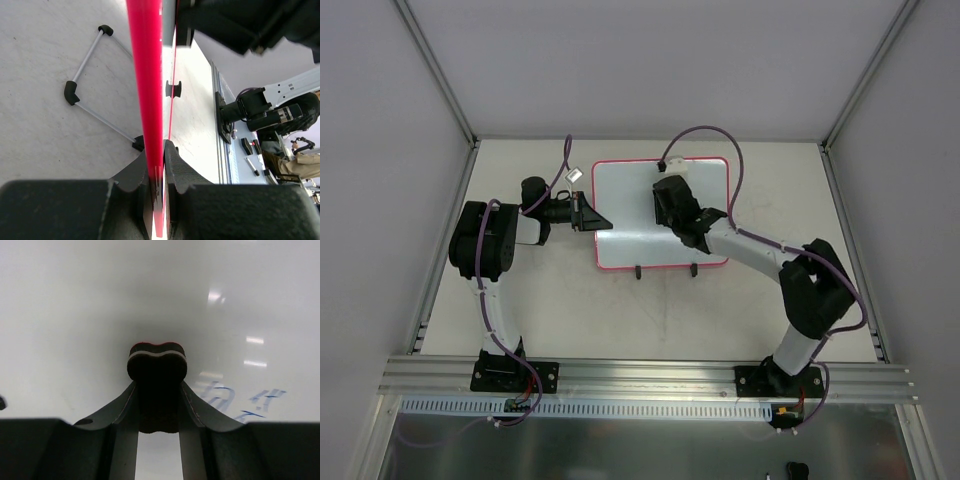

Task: Erase the whiteboard

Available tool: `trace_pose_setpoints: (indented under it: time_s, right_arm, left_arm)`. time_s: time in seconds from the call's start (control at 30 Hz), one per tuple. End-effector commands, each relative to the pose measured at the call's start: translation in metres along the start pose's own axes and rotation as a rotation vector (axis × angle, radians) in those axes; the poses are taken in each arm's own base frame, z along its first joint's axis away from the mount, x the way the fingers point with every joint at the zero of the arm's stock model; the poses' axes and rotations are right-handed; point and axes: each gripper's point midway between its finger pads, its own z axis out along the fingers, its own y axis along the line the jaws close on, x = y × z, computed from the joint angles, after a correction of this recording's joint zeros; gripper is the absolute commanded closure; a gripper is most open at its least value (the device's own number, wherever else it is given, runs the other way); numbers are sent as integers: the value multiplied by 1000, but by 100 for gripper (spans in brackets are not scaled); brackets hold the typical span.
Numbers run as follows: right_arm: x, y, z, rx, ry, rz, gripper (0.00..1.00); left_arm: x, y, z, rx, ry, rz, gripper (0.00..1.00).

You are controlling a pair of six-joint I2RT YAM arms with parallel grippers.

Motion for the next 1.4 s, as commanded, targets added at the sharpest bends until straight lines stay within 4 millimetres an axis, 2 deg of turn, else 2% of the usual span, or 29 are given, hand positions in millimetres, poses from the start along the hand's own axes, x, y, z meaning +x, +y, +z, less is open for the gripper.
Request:
trace_pose_setpoints:
  time_s: [0.0, 0.17, 0.2, 0.3, 0.33, 0.47, 0.6, 0.77, 1.0, 1.03, 1.17, 1.2, 1.27, 1.37]
  right_arm:
    - [17, -84, 3, 215, 31, 71, 100]
    - [26, -124, -11, 313, 0, 153, 100]
    - [36, -136, -12, 339, 15, 162, 100]
    - [42, -153, -17, 374, 18, 204, 100]
    - [50, -156, -18, 382, 32, 203, 100]
    - [54, -168, -22, 423, 28, 214, 100]
    - [56, -169, -23, 428, 26, 219, 100]
    - [54, -148, -16, 353, 3, 226, 100]
    - [38, -92, -11, 265, -58, 157, 100]
    - [29, -85, -11, 261, -79, 157, 100]
    - [17, -57, -9, 213, -111, 143, 100]
    - [19, -48, -8, 199, -108, 129, 100]
    - [10, -39, -7, 181, -123, 132, 100]
    - [8, -26, -5, 157, -130, 121, 100]
  left_arm:
    - [6, 8, 13, -31, -4, 102, 100]
    - [5, 7, 12, -29, -4, 105, 100]
    - [5, 8, 12, -30, -3, 102, 100]
    - [5, 8, 12, -30, -3, 102, 100]
    - [5, 8, 12, -31, -4, 102, 100]
    - [5, 8, 12, -30, -3, 101, 100]
    - [5, 7, 12, -31, -4, 107, 100]
    - [6, 8, 12, -33, -4, 107, 100]
    - [5, 7, 12, -32, -5, 108, 100]
    - [6, 7, 12, -32, -3, 106, 100]
    - [6, 7, 12, -30, -3, 108, 100]
    - [6, 7, 12, -30, -3, 108, 100]
    - [6, 7, 12, -30, -3, 105, 100]
    - [6, 7, 12, -30, -3, 108, 100]
